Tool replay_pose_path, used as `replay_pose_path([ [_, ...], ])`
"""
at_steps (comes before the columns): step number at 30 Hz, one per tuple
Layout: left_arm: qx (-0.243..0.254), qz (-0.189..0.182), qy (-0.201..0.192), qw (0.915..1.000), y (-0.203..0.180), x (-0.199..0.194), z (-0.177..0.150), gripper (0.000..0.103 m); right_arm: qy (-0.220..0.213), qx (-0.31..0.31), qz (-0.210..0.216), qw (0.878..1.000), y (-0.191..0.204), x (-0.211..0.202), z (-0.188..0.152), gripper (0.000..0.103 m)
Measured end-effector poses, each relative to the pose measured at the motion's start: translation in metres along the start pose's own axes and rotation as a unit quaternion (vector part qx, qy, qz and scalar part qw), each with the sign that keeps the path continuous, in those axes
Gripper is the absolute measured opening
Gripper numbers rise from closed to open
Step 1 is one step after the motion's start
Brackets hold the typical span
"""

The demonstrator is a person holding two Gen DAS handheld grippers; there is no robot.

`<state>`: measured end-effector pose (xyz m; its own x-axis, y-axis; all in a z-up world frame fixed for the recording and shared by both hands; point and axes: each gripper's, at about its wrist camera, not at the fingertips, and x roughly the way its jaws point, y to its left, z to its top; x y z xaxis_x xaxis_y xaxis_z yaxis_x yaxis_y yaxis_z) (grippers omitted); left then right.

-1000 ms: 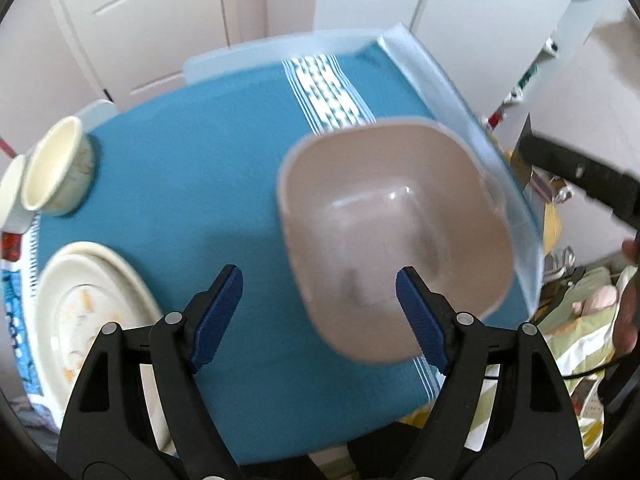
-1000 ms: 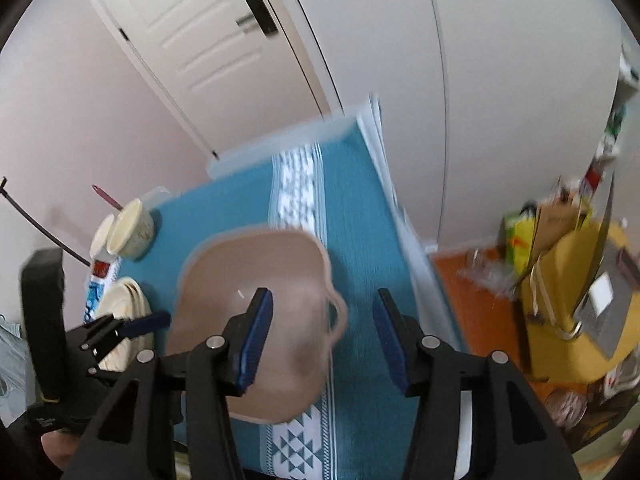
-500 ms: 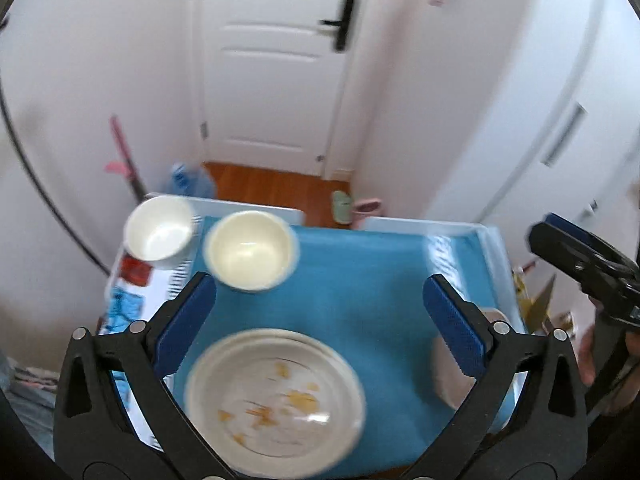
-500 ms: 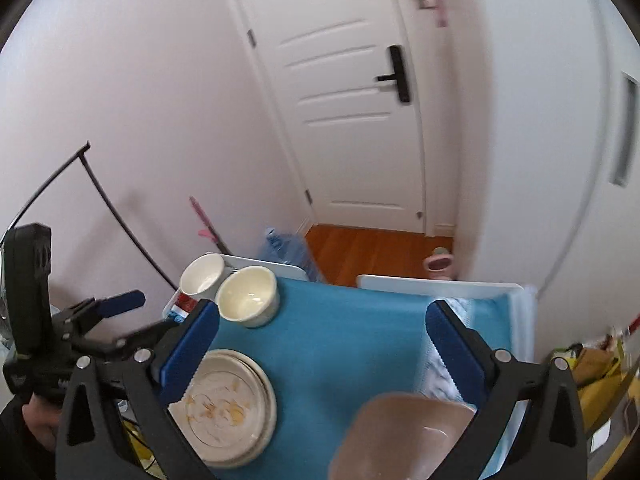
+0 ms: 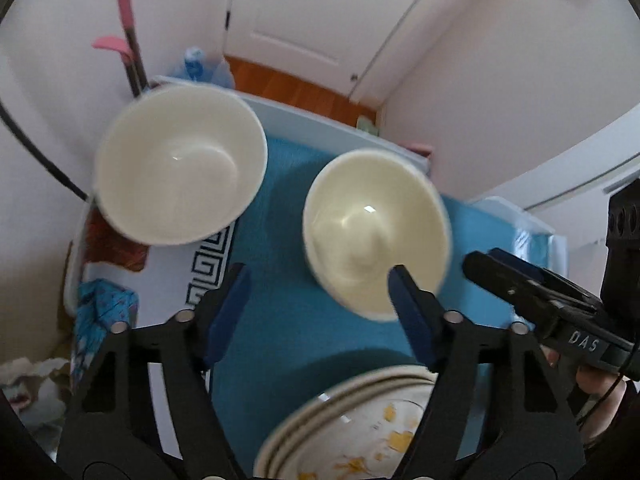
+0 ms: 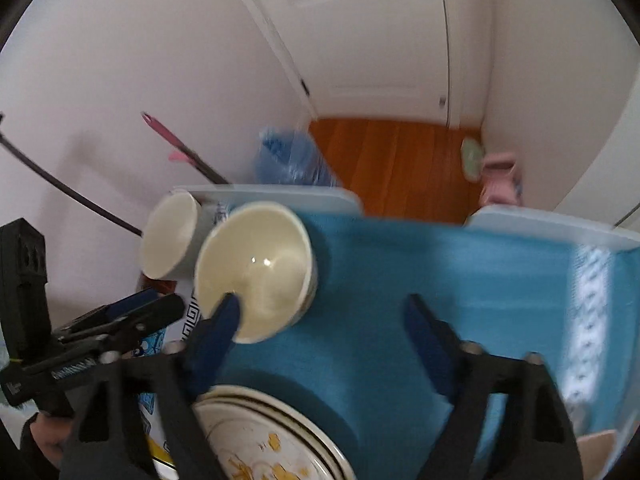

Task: Organize plates and bowls
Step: 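Grasp the rim of the cream bowl with both tools, then carry the cream bowl with both tools and lower it into the beige dish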

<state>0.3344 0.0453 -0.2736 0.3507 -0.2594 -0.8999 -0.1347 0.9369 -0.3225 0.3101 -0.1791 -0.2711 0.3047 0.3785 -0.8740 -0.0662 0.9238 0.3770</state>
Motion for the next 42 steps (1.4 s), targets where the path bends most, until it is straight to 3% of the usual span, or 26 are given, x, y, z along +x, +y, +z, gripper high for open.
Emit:
replay_pose_path([
  [3, 0.017, 0.0, 0.02, 0.9997, -0.001, 0.022, 0.002, 0.05, 0.019, 0.007, 0.002, 1.0, 0.006, 0.027, 0.002, 0.057],
  [5, 0.025, -0.001, 0.029, 0.9993, -0.002, 0.032, 0.004, 0.048, 0.025, 0.009, 0.002, 1.0, 0.007, 0.036, 0.003, 0.054],
  [11, 0.044, -0.016, 0.036, 0.9982, -0.003, 0.045, 0.01, 0.022, 0.029, 0.017, 0.003, 0.999, 0.008, 0.047, 0.008, 0.029],
  [12, 0.05, -0.012, 0.036, 0.998, -0.005, 0.046, 0.01, 0.022, 0.029, 0.019, 0.004, 0.999, 0.008, 0.048, 0.009, 0.018],
  [13, 0.057, -0.005, 0.036, 0.9977, -0.008, 0.046, 0.01, 0.022, 0.026, 0.022, 0.003, 0.999, 0.009, 0.048, 0.008, 0.016],
  [25, 0.09, 0.006, 0.015, 0.9958, -0.025, 0.02, 0.009, 0.022, -0.003, 0.029, -0.006, 1.0, 0.012, 0.034, 0.005, 0.015],
  [31, 0.114, 0.0, -0.02, 0.9932, -0.063, -0.021, 0.005, 0.022, -0.052, 0.03, -0.002, 0.998, 0.004, -0.025, -0.008, 0.015],
  [42, 0.157, -0.029, -0.067, 0.9849, -0.18, -0.079, -0.053, 0.022, -0.117, 0.027, -0.023, 0.992, -0.045, -0.151, -0.062, 0.015],
])
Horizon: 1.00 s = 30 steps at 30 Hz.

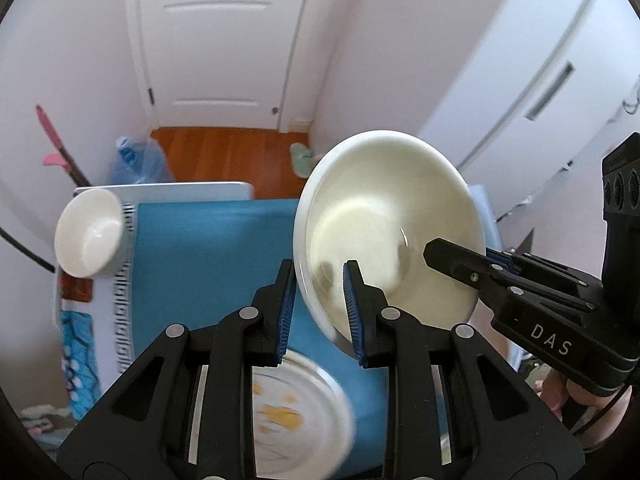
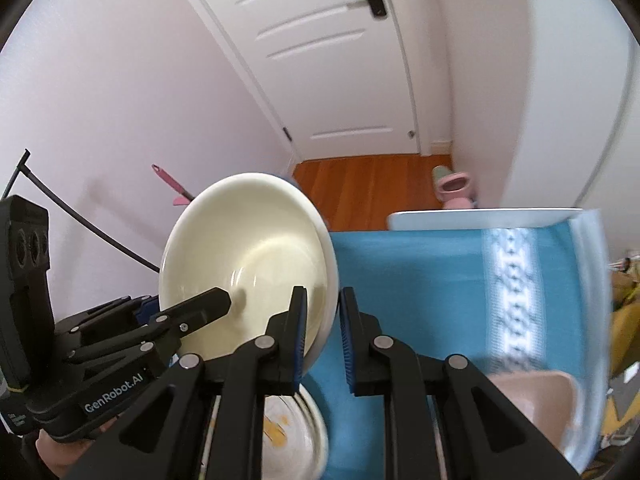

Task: Organize plates and bowls
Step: 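Carry the cream bowl with both tools and lower it into the beige dish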

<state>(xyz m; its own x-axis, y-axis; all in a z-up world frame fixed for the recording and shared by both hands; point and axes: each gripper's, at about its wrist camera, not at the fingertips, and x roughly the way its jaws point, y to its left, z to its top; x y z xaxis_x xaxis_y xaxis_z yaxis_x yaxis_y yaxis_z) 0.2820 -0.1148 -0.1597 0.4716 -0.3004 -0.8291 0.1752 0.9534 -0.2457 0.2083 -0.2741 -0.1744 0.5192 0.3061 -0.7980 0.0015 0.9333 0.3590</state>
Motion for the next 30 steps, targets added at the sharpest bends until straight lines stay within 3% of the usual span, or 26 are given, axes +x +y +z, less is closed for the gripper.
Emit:
replay_pose_path([
  [8, 0.024, -0.03, 0.011, 0.9992, -0.089, 0.009, -0.037, 0.022, -0.015, 0.016, -0.031, 0.999, -0.065, -0.064, -0.039, 0.015],
  [14, 0.036, -0.037, 0.045, 0.9976, -0.131, 0.037, -0.065, 0.022, 0.008, 0.038, -0.046, 0.998, -0.109, -0.069, -0.072, 0.015],
  [24, 0.047, -0.015, 0.135, 0.9896, -0.15, 0.102, -0.111, 0.022, 0.065, 0.066, -0.051, 0.994, -0.159, -0.034, -0.117, 0.015],
  [30, 0.068, 0.006, 0.153, 0.9858, -0.154, 0.12, -0.121, 0.022, 0.083, 0.077, -0.049, 0.992, -0.17, -0.022, -0.131, 0.015],
])
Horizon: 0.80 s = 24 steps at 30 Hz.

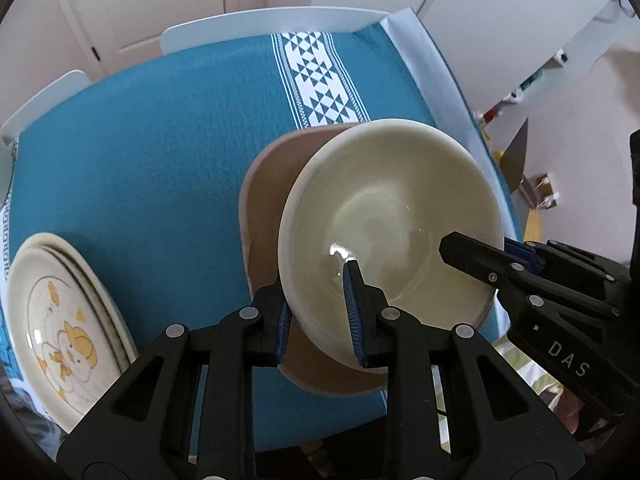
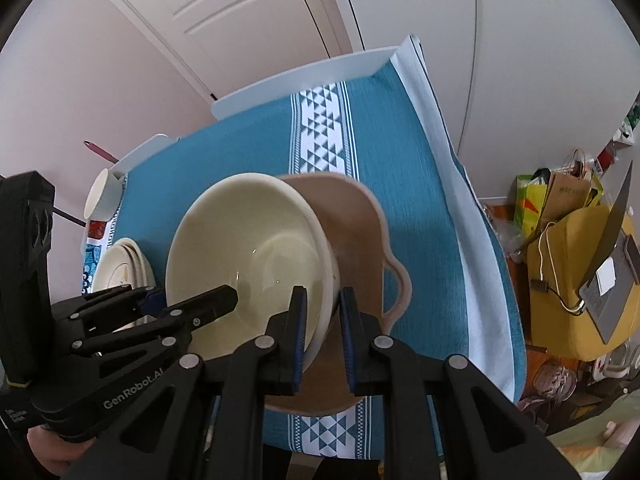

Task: Organize plates and bowls
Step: 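Carry the cream bowl with both tools and lower it into the beige dish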

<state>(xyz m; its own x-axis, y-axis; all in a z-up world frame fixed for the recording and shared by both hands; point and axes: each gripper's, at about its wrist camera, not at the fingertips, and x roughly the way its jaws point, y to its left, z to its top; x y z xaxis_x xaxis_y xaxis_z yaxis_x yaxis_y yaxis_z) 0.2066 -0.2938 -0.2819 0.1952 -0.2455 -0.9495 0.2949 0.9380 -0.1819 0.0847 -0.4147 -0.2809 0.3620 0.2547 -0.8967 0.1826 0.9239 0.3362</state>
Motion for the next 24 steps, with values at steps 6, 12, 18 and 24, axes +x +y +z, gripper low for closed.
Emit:
replay_pose_path([
  [6, 0.014, 0.013, 0.012, 0.9997, -0.006, 0.011, 0.002, 0.022, 0.004, 0.008, -0.006, 1.0, -0.005, 0.006, 0.0, 0.015],
  [12, 0.025, 0.032, 0.021, 0.999, -0.01, 0.014, 0.005, 0.022, 0.004, 0.004, -0.014, 1.0, -0.003, 0.008, 0.002, 0.015],
  [18, 0.03, 0.03, 0.03, 0.9986, -0.012, 0.017, 0.008, 0.025, 0.007, 0.002, -0.02, 1.0, -0.001, 0.008, 0.002, 0.015],
  [24, 0.039, 0.024, 0.015, 0.9989, -0.016, 0.011, 0.012, 0.047, 0.003, 0.002, -0.02, 1.0, -0.002, 0.005, 0.003, 0.015],
])
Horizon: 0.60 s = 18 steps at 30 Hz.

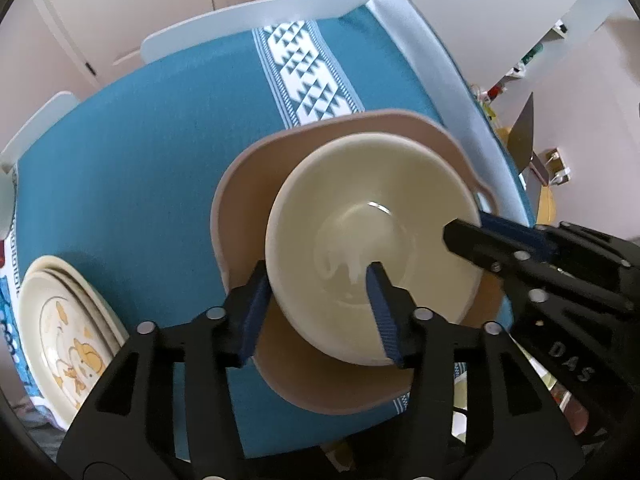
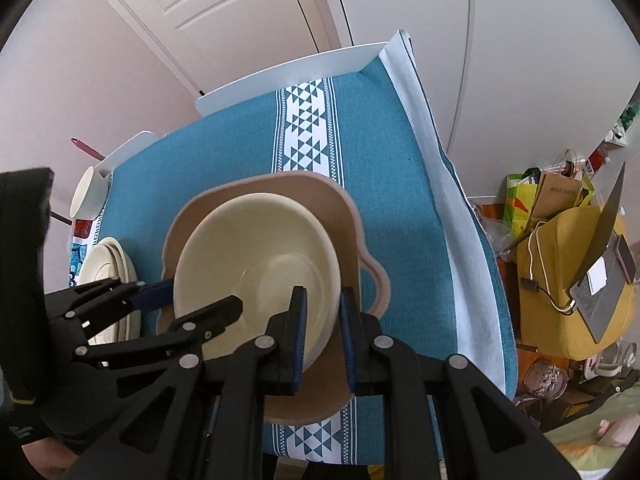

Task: Organize plates and bowls
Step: 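Carry the cream bowl with both tools and lower it into the beige dish, then open both tools and release the cream bowl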

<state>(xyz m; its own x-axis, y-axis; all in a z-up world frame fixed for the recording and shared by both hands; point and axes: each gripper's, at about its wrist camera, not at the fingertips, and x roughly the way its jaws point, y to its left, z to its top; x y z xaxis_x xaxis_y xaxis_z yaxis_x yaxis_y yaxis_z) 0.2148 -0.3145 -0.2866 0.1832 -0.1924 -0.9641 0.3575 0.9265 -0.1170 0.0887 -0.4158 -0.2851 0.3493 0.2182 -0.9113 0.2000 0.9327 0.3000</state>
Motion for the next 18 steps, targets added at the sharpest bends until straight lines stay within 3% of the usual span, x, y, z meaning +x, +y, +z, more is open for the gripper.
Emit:
replay_pose_path([
  [10, 0.008, -0.001, -0.012, 0.9999, -0.002, -0.024, -0.001, 0.047, -0.03, 0.01, 0.013, 0.999, -0.003, -0.029, 0.0, 0.015],
  [13, 0.005, -0.006, -0.036, 0.9993, 0.001, -0.05, -0.002, 0.047, -0.05, 0.006, 0.021, 0.999, -0.001, -0.048, 0.005, 0.015],
  [18, -0.023, -0.003, -0.111, 0.9935, 0.023, -0.11, -0.008, 0.047, -0.095, -0.019, 0.049, 0.994, 0.016, -0.089, 0.023, 0.015],
])
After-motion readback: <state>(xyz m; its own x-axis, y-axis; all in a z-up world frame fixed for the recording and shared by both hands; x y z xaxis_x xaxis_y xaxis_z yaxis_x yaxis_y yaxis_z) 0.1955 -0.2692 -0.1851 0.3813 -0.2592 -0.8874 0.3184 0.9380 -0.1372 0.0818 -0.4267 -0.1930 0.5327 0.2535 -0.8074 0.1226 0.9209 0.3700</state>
